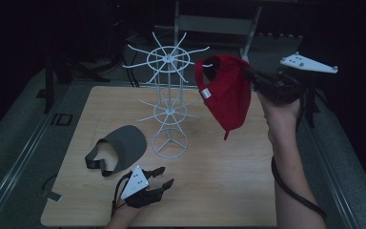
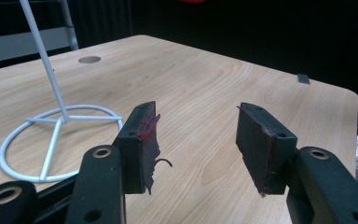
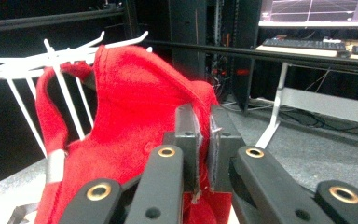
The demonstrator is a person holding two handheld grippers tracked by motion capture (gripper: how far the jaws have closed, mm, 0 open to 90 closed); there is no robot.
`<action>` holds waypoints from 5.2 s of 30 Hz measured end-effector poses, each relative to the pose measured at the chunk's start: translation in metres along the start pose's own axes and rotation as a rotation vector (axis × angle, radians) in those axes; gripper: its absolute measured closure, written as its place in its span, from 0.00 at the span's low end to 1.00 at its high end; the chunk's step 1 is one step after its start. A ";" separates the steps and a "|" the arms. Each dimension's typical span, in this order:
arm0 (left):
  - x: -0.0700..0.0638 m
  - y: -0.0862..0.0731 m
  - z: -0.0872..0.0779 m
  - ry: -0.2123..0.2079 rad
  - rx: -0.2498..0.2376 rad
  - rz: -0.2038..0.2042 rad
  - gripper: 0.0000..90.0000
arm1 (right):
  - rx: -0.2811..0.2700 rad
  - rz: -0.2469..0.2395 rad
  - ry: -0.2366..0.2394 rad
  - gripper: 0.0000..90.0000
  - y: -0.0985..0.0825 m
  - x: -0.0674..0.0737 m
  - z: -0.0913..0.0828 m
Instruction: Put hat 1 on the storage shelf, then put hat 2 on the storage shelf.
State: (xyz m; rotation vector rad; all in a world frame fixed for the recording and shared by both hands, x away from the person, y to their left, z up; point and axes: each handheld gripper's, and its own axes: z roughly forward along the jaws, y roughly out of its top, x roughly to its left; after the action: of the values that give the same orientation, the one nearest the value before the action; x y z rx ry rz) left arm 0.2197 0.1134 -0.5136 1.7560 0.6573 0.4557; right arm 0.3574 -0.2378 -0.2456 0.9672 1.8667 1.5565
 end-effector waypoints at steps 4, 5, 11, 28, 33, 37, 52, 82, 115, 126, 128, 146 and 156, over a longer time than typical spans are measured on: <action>0.000 -0.001 0.000 -0.002 -0.003 -0.007 0.54 | 0.010 0.002 0.011 0.94 -0.011 -0.002 0.001; 0.001 -0.001 0.000 -0.005 -0.003 -0.009 0.54 | 0.013 0.003 0.014 0.94 -0.014 -0.003 0.001; 0.000 -0.002 -0.001 -0.003 -0.008 -0.009 0.54 | 0.022 0.005 0.045 0.93 -0.029 -0.004 0.003; 0.003 0.000 -0.004 -0.015 0.004 -0.013 0.57 | 0.041 -0.057 0.113 0.74 -0.051 -0.004 -0.007; 0.004 0.000 -0.006 -0.014 0.014 -0.008 0.57 | 0.046 -0.084 0.159 0.56 -0.056 -0.004 -0.015; 0.005 -0.001 -0.008 -0.010 0.013 -0.019 0.56 | 0.058 -0.072 0.195 0.46 -0.061 -0.006 -0.021; 0.011 -0.002 -0.018 0.012 0.020 -0.026 0.56 | 0.021 -0.030 0.161 0.24 -0.100 -0.028 -0.056; 0.023 -0.021 -0.036 0.039 0.056 -0.046 0.55 | 0.166 0.020 -0.080 0.20 -0.262 -0.059 -0.068; 0.073 -0.052 -0.119 0.243 0.098 -0.097 0.55 | 0.214 0.081 -0.322 0.20 -0.328 -0.082 -0.091; 0.118 -0.067 -0.151 0.414 0.149 -0.165 0.54 | 0.214 0.086 -0.315 0.20 -0.329 -0.082 -0.091; 0.128 -0.069 -0.151 0.422 0.171 -0.192 0.52 | 0.216 0.087 -0.312 0.20 -0.329 -0.082 -0.091; 0.158 -0.062 -0.106 0.471 0.322 -0.267 0.34 | 0.229 0.078 -0.303 0.20 -0.329 -0.081 -0.090; 0.164 -0.064 -0.092 0.522 0.412 -0.243 0.31 | 0.230 0.079 -0.300 0.20 -0.329 -0.081 -0.091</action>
State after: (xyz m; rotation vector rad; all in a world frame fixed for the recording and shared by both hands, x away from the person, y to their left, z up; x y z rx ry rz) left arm 0.2769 0.2993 -0.5549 1.9139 1.3994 0.6499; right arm 0.2737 -0.3846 -0.5525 1.3115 1.8350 1.1769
